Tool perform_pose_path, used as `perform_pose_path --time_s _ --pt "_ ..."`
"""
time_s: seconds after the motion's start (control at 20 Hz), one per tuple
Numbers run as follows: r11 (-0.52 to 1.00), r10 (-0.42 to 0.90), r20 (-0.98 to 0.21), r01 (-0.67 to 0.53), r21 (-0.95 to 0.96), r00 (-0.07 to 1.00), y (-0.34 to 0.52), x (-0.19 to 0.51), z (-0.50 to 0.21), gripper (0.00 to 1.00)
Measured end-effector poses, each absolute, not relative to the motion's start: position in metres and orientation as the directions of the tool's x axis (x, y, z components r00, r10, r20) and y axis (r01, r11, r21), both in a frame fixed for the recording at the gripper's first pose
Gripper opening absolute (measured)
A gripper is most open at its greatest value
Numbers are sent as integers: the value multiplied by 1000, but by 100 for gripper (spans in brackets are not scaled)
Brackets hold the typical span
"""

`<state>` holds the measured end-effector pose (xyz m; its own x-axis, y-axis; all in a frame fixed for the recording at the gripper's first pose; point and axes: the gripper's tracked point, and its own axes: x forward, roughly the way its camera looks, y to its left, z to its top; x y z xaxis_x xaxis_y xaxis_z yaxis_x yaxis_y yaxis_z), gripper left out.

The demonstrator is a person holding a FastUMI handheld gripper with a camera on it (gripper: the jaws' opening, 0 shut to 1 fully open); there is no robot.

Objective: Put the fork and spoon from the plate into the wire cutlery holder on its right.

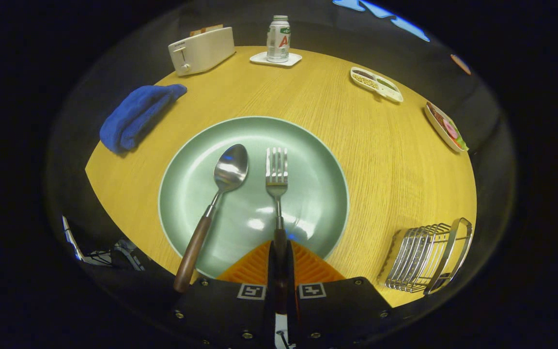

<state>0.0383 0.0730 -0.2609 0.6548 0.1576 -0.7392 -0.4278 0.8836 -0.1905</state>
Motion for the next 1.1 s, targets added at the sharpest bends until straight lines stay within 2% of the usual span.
perform_pose_path --time_s 0.3,0.6,0.95,1.1 --pt "915 243 -710 -399 -58 661 81 28 -249 11" --pt "939 244 -679 -345 -14 692 57 15 -217 11" --pt "980 127 -657 -197 -33 743 -33 -6 -163 11" --pt "989 53 -691 -131 -61 720 -73 -22 -158 10"
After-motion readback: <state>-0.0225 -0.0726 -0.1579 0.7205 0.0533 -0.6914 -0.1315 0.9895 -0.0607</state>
